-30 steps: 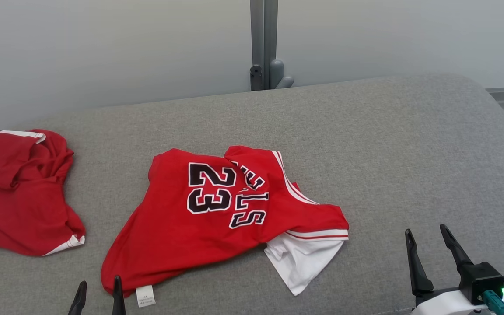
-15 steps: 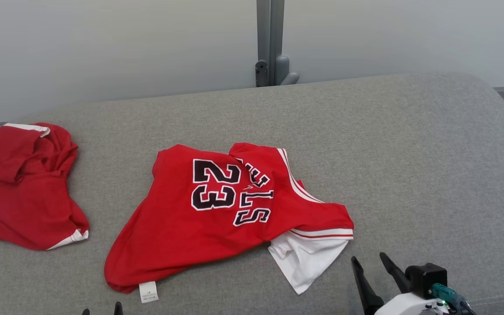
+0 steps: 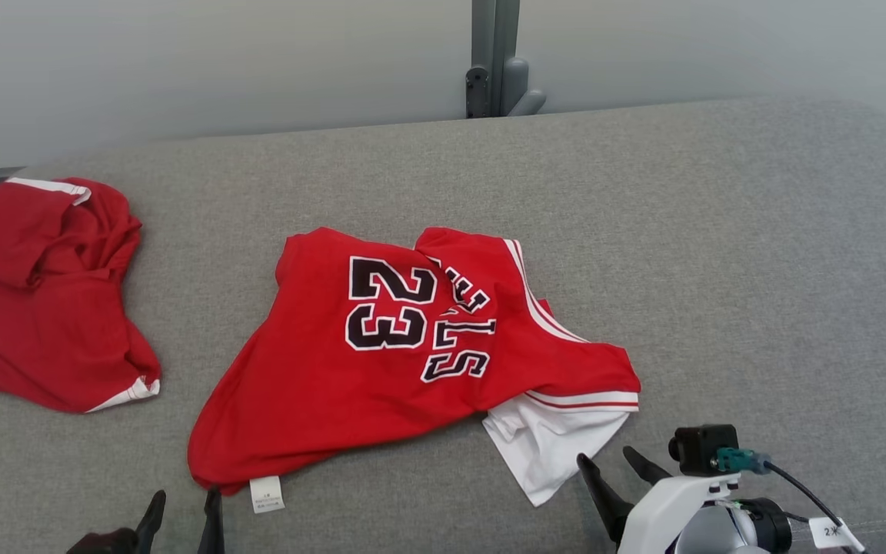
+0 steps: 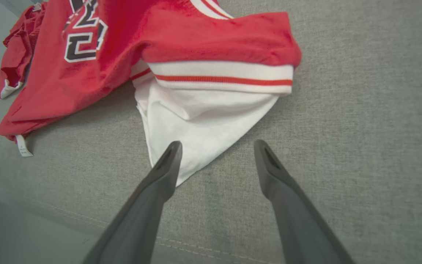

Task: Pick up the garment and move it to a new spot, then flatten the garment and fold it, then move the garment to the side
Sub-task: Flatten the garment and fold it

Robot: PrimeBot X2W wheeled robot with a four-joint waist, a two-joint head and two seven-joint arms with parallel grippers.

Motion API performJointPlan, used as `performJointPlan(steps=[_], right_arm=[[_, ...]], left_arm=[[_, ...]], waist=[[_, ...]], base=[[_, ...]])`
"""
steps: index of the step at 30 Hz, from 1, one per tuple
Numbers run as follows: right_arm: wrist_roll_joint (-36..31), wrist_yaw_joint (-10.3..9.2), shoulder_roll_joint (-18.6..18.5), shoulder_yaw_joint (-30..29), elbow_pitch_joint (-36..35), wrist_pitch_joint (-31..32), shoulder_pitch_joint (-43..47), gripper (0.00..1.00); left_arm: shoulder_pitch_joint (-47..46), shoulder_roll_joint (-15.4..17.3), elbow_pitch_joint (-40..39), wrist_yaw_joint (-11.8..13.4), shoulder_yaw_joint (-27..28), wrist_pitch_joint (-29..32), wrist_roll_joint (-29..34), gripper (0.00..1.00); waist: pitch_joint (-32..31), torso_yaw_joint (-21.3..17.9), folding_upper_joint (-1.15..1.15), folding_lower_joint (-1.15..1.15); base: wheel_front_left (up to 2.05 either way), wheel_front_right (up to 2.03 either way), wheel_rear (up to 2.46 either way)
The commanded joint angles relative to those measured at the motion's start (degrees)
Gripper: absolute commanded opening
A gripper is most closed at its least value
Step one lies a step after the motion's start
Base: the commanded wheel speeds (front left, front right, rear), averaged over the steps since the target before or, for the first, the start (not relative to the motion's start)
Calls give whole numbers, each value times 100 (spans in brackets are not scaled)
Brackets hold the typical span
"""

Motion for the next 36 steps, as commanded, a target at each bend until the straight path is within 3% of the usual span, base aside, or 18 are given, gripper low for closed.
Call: performJointPlan(steps=[1,16,17,18,20,23,33,35,36], right_arm=[[4,-2,-20,8,40,78,-111,100],[173,-2,-19,212,466,208,-560,100],[194,-2,-18,233,496,213,-580,93],[225,-2,-18,266,542,207,-603,56],[243,-2,-18,287,578,192,-643,40],[253,-2,-18,294,624,162,-701,33],[227,-2,-19,269,708,96,-759,34],[225,-2,-18,267,718,107,-752,31],[234,-2,-19,271,721,110,-751,25]], left_arm=[[-160,84,30,-13,-54,-10,-20,100],[-780,618,330,-8,-1236,374,-769,100],[-819,649,368,-8,-1322,362,-838,100],[-896,742,466,-8,-1518,318,-890,100],[-969,827,574,-8,-1709,280,-964,100],[-1117,908,761,-7,-1883,183,-1091,100],[-1439,1048,1074,-8,-2326,-10,-1451,100],[-1485,1073,1095,-8,-2381,-23,-1515,100],[-1496,1080,1099,-8,-2405,-33,-1541,100]], waist=[[101,73,48,0],[456,307,48,0],[470,309,48,0],[489,308,48,0],[505,293,48,0],[514,269,48,0],[534,183,48,0],[532,177,48,0],[530,172,48,0]], base=[[0,0,0],[0,0,0],[0,0,0],[0,0,0],[0,0,0],[0,0,0],[0,0,0],[0,0,0],[0,0,0]])
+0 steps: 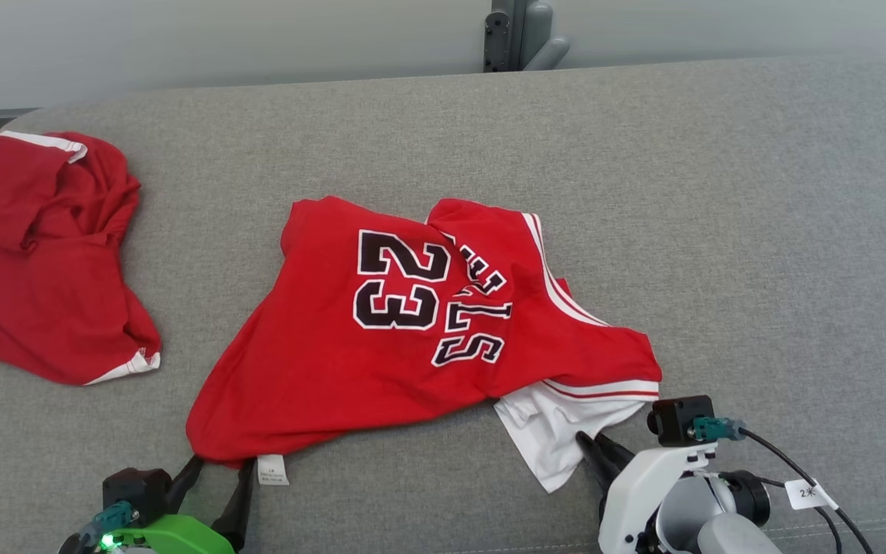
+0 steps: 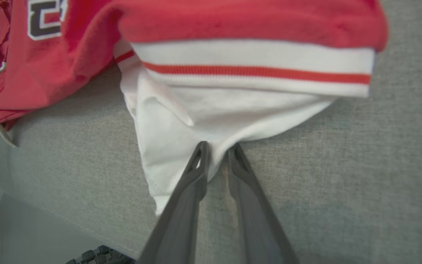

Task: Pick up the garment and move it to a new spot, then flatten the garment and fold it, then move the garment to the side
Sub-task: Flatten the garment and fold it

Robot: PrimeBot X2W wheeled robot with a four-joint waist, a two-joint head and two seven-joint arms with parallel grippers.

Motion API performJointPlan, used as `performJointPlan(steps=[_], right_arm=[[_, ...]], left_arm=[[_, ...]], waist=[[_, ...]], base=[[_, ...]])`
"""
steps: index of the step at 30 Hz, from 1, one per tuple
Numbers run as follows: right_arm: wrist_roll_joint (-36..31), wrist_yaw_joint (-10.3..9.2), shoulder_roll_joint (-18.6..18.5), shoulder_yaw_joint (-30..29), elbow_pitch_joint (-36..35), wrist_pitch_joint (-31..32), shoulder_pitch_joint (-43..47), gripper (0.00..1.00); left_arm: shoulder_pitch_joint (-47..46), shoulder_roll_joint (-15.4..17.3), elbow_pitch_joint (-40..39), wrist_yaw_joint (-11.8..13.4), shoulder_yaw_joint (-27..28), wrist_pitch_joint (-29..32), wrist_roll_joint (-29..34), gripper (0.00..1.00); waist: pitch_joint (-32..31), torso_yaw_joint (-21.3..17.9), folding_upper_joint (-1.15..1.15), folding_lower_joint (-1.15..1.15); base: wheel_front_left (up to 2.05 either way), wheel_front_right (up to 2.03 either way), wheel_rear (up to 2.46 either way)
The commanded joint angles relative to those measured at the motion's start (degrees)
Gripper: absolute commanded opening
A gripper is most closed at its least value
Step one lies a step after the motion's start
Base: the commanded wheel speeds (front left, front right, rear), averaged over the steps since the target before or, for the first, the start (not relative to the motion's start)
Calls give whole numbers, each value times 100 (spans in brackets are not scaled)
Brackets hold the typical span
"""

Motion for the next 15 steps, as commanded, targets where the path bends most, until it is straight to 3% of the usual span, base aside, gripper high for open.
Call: performJointPlan(steps=[1,2,3,4,5,6,8,15], right_arm=[[5,-2,-19,3,31,-15,-40,15],[14,-2,-18,14,37,-11,-50,4],[29,-2,-18,18,45,-13,-57,0],[33,-2,-18,22,57,-16,-61,0],[48,-2,-18,31,71,-21,-61,0],[58,-2,-18,49,81,-22,-62,0],[94,-2,-18,55,88,-73,-76,0],[450,-2,-20,13,-56,-254,-103,0]], left_arm=[[-88,52,11,0,-20,-37,-34,100],[-105,64,12,0,-40,-44,-58,100],[-118,78,2,0,-54,-48,-70,100],[-129,92,-19,0,-62,-41,-92,90],[-140,104,-70,0,-69,-44,-114,67],[-135,115,-125,0,-78,-44,-121,36],[-102,146,-239,0,-81,-42,-121,0],[107,279,-605,0,-83,-42,-170,0]], waist=[[-3,-7,48,0],[-8,-13,48,0],[-15,-15,48,0],[-25,-15,48,0],[-37,-13,48,0],[-49,-11,48,0],[-78,-7,48,0],[-191,-15,48,0]], base=[[0,0,0],[0,0,0],[0,0,0],[0,0,0],[0,0,0],[0,0,0],[0,0,0],[0,0,0]])
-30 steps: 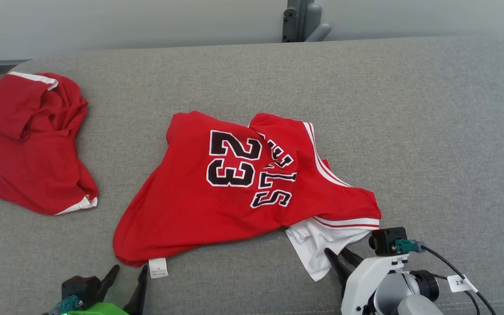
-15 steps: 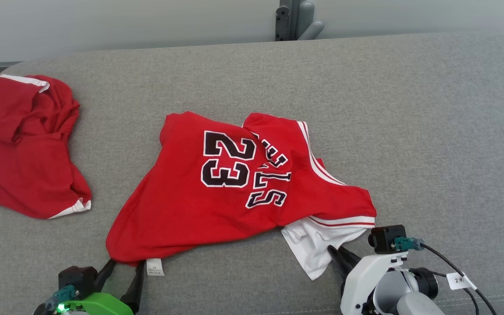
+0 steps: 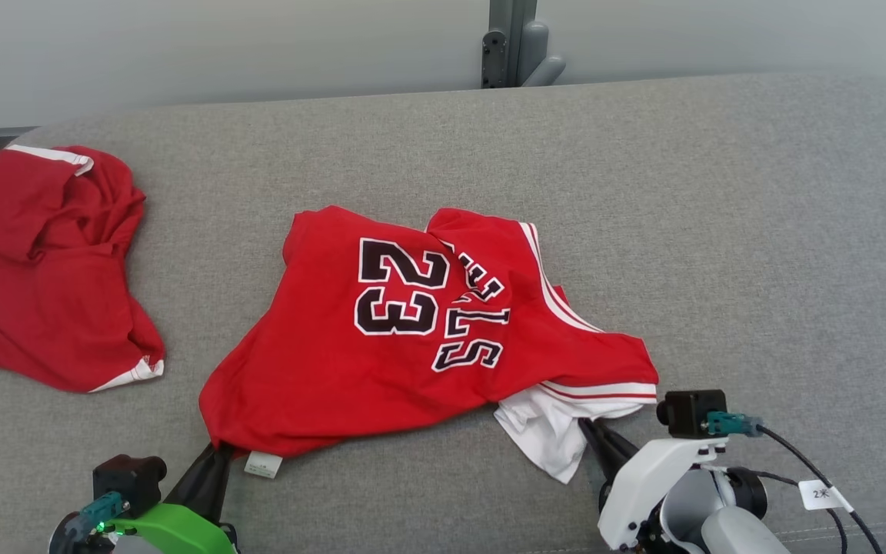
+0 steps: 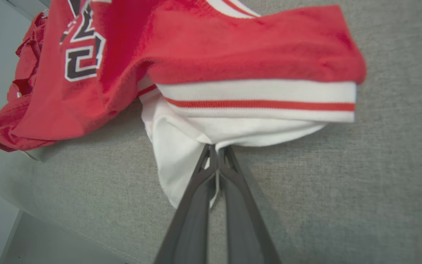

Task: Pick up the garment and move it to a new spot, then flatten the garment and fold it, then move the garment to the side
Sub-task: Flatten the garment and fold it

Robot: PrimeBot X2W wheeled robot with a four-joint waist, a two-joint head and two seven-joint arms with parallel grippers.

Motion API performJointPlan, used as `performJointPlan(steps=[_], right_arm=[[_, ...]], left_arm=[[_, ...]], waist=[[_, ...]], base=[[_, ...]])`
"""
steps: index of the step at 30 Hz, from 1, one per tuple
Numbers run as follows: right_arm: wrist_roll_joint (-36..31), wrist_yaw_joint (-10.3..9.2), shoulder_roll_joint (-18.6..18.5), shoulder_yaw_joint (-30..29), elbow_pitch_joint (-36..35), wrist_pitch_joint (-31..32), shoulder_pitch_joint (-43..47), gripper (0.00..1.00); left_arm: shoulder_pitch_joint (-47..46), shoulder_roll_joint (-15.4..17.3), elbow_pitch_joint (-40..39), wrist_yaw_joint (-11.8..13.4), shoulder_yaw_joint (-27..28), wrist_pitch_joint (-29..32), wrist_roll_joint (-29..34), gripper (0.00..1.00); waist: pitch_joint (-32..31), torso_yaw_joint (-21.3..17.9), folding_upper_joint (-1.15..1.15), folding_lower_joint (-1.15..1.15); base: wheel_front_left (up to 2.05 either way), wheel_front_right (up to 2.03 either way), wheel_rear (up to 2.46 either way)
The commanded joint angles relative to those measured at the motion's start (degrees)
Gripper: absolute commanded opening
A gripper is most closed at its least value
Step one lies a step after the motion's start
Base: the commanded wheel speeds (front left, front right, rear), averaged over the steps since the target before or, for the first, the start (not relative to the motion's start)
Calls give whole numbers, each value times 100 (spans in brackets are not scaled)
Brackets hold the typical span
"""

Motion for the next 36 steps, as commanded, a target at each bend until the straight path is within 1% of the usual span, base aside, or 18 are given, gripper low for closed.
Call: performJointPlan(steps=[1,5,10,13,18,24,25,27,30,32,34,36], right_arm=[[61,-2,-21,-45,-64,-42,-66,0],[472,-1,-20,-277,-433,-15,36,0],[1064,-1,-16,-644,-1281,281,244,0],[1566,-1,-15,-755,-2039,650,387,0],[2100,0,-30,-1433,-3064,1016,409,0],[2439,0,-31,-2304,-4078,1401,60,0],[2439,0,-31,-2304,-4078,1401,60,0],[2505,0,-30,-2580,-4350,1566,-117,0],[2724,0,-26,-2897,-4735,1856,-458,0],[2827,0,-23,-3067,-4928,2051,-745,0],[2650,0,-82,-3209,-5057,2250,-1097,0],[2563,1,-78,-3231,-5062,2468,-1527,0]], left_arm=[[93,73,-42,0,10,-16,-80,0],[246,212,-317,0,-23,-16,-212,0],[485,502,-964,0,-132,155,-684,0],[624,786,-1560,0,-203,480,-989,0],[783,1236,-2620,20,-179,1054,-1392,0],[899,1781,-3899,219,77,1632,-1758,0],[899,1781,-3899,219,77,1632,-1758,0],[856,1922,-4320,270,187,1811,-1926,0],[703,2115,-5008,269,371,2063,-2256,0],[530,2247,-5400,273,508,2232,-2408,0],[265,2354,-5712,247,667,2386,-2607,0],[-140,2454,-5836,211,828,2545,-2750,0]], waist=[[-36,-9,48,0],[-181,-38,48,0],[-435,-108,48,0],[-563,-157,48,0],[-644,-325,48,0],[-625,-549,48,0],[-625,-549,48,0],[-603,-602,48,0],[-516,-684,48,0],[-371,-724,48,0],[-139,-755,48,0],[162,-776,48,0]], base=[[0,0,0],[0,0,0],[0,0,0],[0,0,0],[0,0,0],[0,0,0],[0,0,0],[0,0,0],[0,0,0],[0,0,0],[0,0,0],[0,0,0]])
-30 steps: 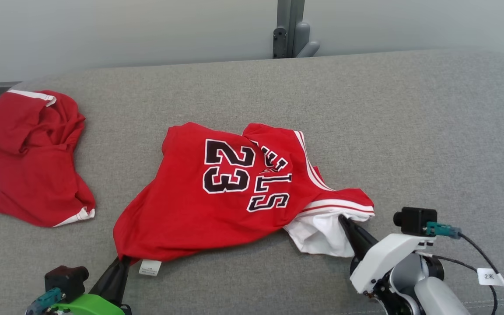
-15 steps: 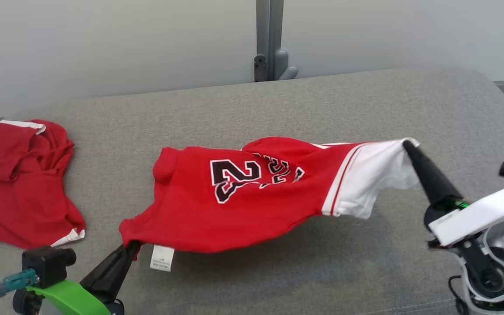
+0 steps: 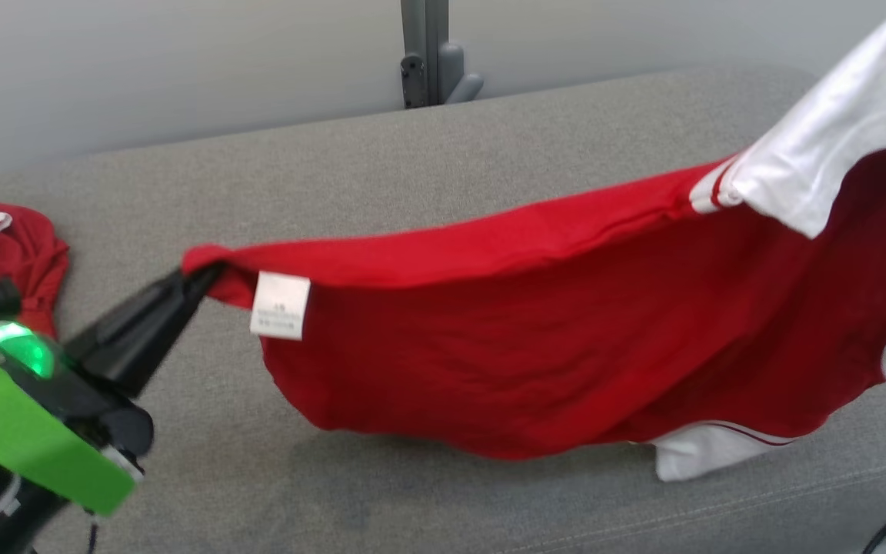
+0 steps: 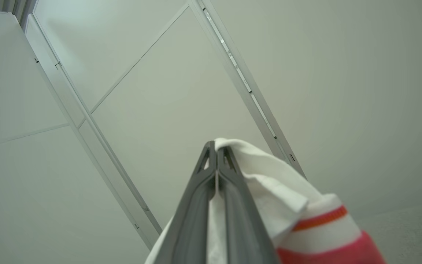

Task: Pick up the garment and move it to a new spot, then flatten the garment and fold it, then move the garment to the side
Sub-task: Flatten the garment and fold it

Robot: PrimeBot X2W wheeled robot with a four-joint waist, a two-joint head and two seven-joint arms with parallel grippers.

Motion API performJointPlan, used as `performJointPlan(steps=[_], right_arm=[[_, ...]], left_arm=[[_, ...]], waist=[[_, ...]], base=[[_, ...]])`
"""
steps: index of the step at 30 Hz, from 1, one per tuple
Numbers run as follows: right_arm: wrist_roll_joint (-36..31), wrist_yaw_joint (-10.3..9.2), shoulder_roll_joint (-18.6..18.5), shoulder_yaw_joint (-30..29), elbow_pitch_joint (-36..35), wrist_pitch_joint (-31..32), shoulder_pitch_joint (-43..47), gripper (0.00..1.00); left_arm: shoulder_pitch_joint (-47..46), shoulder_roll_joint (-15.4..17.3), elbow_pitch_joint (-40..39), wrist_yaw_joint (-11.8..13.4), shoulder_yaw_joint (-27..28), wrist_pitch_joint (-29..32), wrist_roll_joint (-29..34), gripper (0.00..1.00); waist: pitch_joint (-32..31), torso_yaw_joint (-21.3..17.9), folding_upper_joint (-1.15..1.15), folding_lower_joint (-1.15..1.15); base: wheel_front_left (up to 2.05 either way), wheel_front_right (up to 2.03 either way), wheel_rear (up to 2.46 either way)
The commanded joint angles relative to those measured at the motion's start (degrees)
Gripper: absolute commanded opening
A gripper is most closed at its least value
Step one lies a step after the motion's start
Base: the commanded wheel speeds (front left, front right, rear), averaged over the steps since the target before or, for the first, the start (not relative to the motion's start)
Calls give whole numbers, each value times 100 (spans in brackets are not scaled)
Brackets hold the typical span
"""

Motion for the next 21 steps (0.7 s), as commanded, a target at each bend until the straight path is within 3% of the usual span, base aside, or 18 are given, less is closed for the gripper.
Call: performJointPlan(steps=[1,5,11,16,21], right_arm=[[-82,2,2,-1,30,137,-331,0],[-587,2,-81,15,491,452,-1446,0],[-1604,2,-14,238,2035,209,-3546,0],[-2257,1,63,329,3838,-810,-5285,0],[-2250,1,79,668,5456,-2276,-6552,0]], left_arm=[[-350,125,26,-41,93,135,-98,0],[-1684,210,506,-115,267,498,-105,0],[-4219,-215,2097,-199,17,654,583,0],[-6053,-594,3859,-232,-352,-136,1779,0],[-7283,-939,5466,-214,-553,-1392,2741,0]], waist=[[640,-55,48,0],[1449,-83,48,0],[2471,-140,48,0],[2839,-261,48,0],[3025,-289,48,0]], base=[[0,0,0],[0,0,0],[0,0,0],[0,0,0],[0,0,0]])
